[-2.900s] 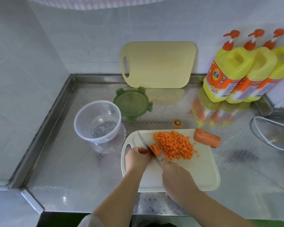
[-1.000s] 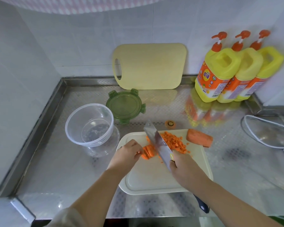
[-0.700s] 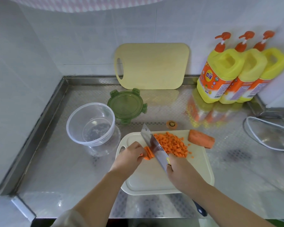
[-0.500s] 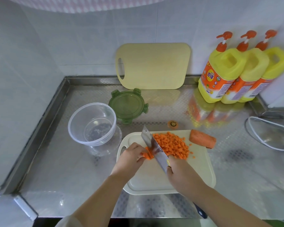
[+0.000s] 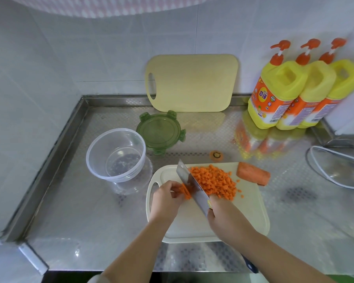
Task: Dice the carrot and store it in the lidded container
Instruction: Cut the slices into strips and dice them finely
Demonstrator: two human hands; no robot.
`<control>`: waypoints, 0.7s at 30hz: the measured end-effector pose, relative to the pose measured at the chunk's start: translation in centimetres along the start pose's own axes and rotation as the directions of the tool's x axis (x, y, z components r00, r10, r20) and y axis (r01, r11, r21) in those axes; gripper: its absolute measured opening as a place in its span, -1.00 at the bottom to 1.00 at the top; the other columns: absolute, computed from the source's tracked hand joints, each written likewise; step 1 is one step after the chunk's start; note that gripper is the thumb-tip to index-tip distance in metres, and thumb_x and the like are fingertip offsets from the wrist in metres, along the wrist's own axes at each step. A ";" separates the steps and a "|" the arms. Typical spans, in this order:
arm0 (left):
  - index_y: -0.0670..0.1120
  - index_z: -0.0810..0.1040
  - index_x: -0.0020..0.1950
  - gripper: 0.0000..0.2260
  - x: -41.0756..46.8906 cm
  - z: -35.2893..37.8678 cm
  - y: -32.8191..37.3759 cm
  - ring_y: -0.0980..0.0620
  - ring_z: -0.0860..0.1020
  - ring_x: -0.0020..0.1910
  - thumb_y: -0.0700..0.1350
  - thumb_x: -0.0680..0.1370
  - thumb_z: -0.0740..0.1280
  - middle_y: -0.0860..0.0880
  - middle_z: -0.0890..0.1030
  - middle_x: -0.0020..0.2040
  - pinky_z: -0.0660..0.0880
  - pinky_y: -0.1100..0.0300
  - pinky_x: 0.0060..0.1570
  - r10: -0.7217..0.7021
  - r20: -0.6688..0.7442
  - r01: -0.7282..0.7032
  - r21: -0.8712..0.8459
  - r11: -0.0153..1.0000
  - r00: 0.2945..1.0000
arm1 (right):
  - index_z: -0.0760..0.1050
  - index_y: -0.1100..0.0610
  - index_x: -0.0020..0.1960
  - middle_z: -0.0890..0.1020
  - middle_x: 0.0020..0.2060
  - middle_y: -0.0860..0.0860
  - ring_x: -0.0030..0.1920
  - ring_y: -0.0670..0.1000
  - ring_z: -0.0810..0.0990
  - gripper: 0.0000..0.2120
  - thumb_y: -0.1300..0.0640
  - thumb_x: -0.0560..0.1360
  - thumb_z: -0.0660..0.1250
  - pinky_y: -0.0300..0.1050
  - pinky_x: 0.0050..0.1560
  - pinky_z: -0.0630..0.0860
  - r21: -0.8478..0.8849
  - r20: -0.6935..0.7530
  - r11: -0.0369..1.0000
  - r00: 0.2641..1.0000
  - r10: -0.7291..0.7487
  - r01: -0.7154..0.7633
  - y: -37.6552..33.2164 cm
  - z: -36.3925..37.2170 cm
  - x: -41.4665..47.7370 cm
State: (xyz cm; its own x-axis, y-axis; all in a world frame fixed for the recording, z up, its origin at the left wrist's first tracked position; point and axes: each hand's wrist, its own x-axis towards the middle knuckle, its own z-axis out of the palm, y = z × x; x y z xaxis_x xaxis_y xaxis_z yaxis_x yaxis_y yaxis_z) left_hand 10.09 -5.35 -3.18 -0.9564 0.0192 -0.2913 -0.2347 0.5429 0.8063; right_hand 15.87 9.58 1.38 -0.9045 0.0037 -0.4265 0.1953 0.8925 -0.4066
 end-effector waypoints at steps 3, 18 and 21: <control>-0.03 0.54 -0.01 -0.85 0.2 0.1 -0.3 0.19 0.53 -0.21 -0.25 0.49 0.38 0.19 0.49 -0.19 0.39 0.49 -0.30 -0.048 -0.044 0.047 -0.033 0.998 0.998 | 0.07 -0.05 -0.28 0.26 -0.35 -0.09 -0.41 -0.16 0.23 -0.67 0.16 0.61 0.06 -0.22 -0.45 0.11 -0.035 0.008 0.999 1.000 -0.013 0.014 -0.3 0.0 -0.1; -0.05 0.59 -0.14 -0.94 0.7 0.5 -0.4 0.07 0.54 -0.25 -0.15 0.44 0.44 0.04 0.62 -0.23 0.36 0.31 -0.39 -0.252 -0.007 0.251 -0.061 0.966 0.968 | 0.30 0.05 0.01 0.33 -0.32 -0.10 -0.22 0.00 0.43 -0.93 0.19 0.59 0.07 -0.20 -0.32 0.29 -0.051 -0.067 0.997 0.995 -0.069 0.065 -1.0 0.6 -0.2; -0.02 0.57 -0.18 -0.93 0.6 0.3 -0.3 0.05 0.55 -0.23 -0.17 0.44 0.43 0.03 0.63 -0.22 0.40 0.30 -0.36 -0.258 0.000 0.258 -0.076 0.963 0.966 | 0.32 0.07 0.06 0.34 -0.31 -0.08 -0.22 0.01 0.44 -0.89 0.21 0.59 0.07 -0.23 -0.37 0.27 -0.066 -0.048 0.996 0.997 -0.067 0.064 -0.9 0.4 -0.1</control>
State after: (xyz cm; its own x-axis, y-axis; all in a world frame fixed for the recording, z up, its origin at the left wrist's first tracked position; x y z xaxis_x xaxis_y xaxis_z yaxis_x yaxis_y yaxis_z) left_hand 9.60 -5.19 -3.76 -0.8633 -0.1214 -0.4899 -0.4856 0.4644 0.7407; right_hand 15.94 8.58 1.48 -0.9326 -0.0344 -0.3591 0.1120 0.9186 -0.3789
